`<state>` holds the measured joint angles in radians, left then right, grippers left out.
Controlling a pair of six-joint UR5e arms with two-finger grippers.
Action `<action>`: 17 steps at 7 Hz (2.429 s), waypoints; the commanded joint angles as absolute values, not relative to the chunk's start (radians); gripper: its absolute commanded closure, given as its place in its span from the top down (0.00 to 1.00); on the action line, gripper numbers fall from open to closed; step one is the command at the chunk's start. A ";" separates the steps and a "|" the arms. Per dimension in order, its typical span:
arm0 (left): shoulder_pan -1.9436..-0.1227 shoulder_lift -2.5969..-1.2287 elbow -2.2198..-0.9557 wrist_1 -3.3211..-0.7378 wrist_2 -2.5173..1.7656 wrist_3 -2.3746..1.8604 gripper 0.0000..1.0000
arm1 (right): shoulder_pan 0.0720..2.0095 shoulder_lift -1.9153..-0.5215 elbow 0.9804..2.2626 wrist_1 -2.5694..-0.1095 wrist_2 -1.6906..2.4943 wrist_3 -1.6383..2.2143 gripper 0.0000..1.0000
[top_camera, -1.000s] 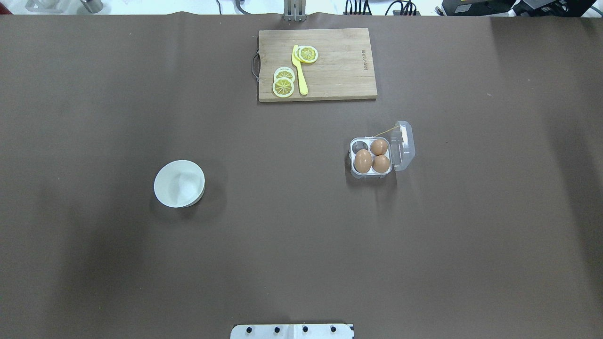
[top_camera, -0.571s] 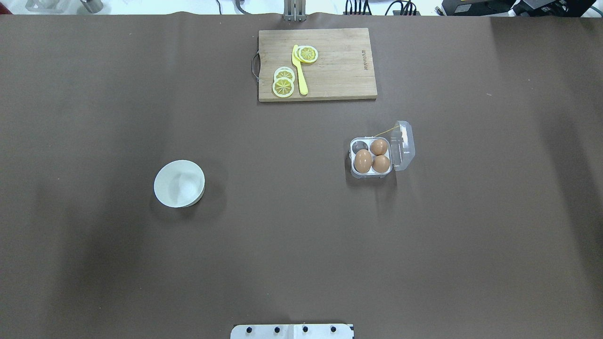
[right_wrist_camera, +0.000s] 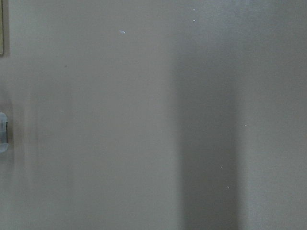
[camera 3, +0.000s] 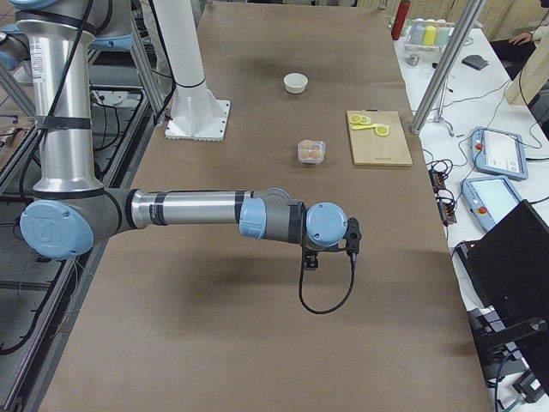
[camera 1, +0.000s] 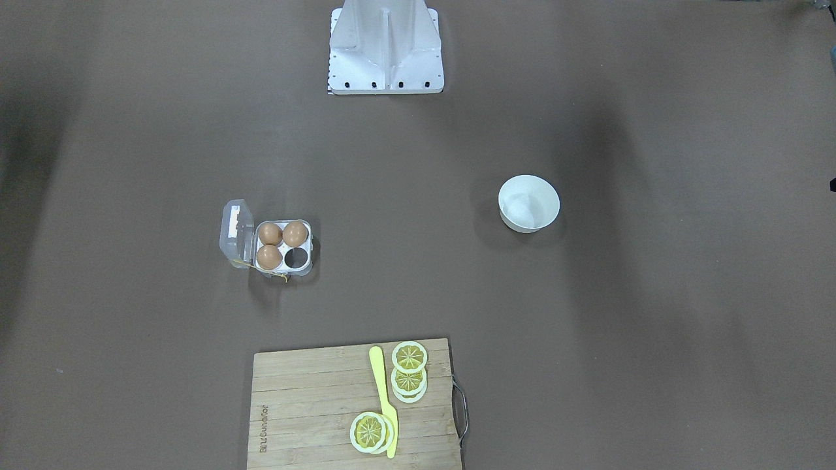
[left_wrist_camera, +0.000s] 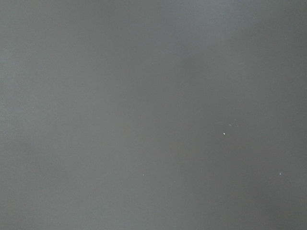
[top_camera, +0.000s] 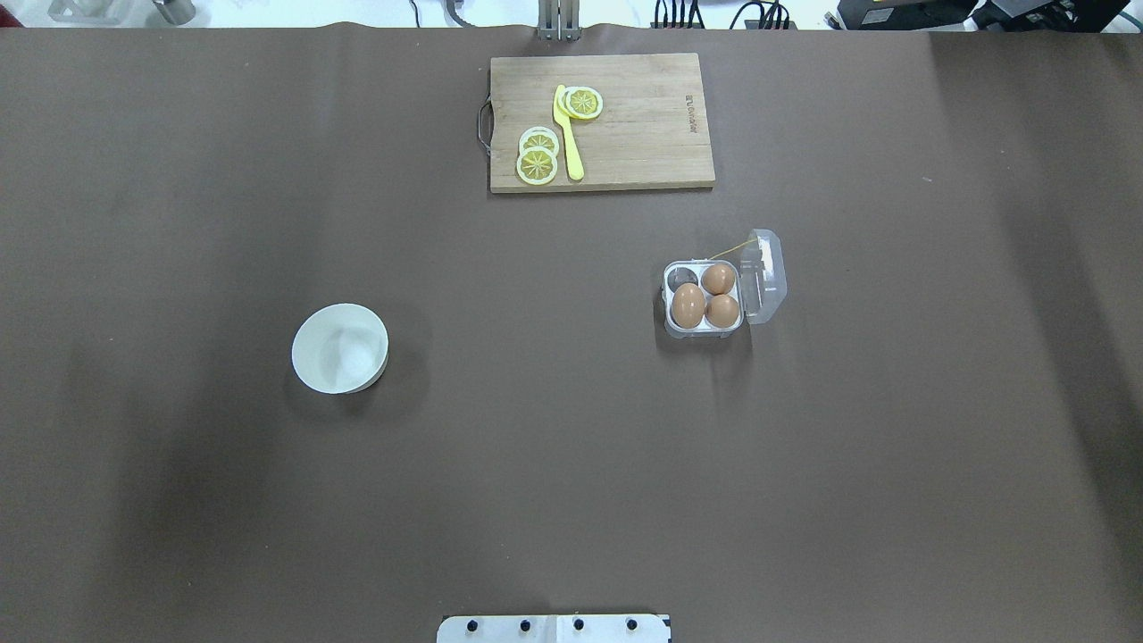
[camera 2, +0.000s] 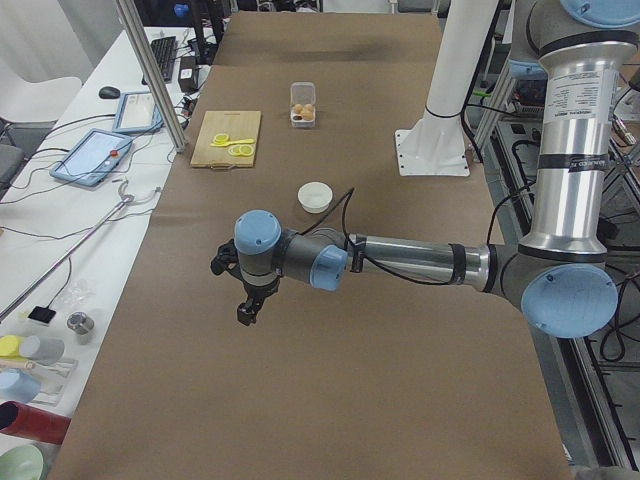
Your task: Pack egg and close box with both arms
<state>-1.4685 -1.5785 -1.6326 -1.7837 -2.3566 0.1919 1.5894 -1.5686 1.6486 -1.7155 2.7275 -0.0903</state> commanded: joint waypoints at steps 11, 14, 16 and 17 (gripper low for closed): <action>-1.500 -1.586 -1.640 -1.772 -2.361 0.193 0.97 | 1.369 -1.465 1.644 -1.677 3.004 -0.031 0.00; -1.503 -1.585 -1.640 -1.770 -2.361 0.193 0.97 | 1.312 -1.404 1.600 -1.677 3.071 -0.031 0.00; -1.508 -1.582 -1.640 -1.772 -2.359 0.193 0.97 | 1.249 -1.369 1.580 -1.677 3.092 -0.031 0.00; -1.514 -1.580 -1.640 -1.772 -2.359 0.193 0.97 | 1.220 -1.329 1.553 -1.677 3.097 -0.031 0.00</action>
<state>-1.5079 -1.5818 -1.6398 -1.7716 -2.3594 0.1933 1.2589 -1.3689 1.5786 -1.6766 3.0869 -0.0307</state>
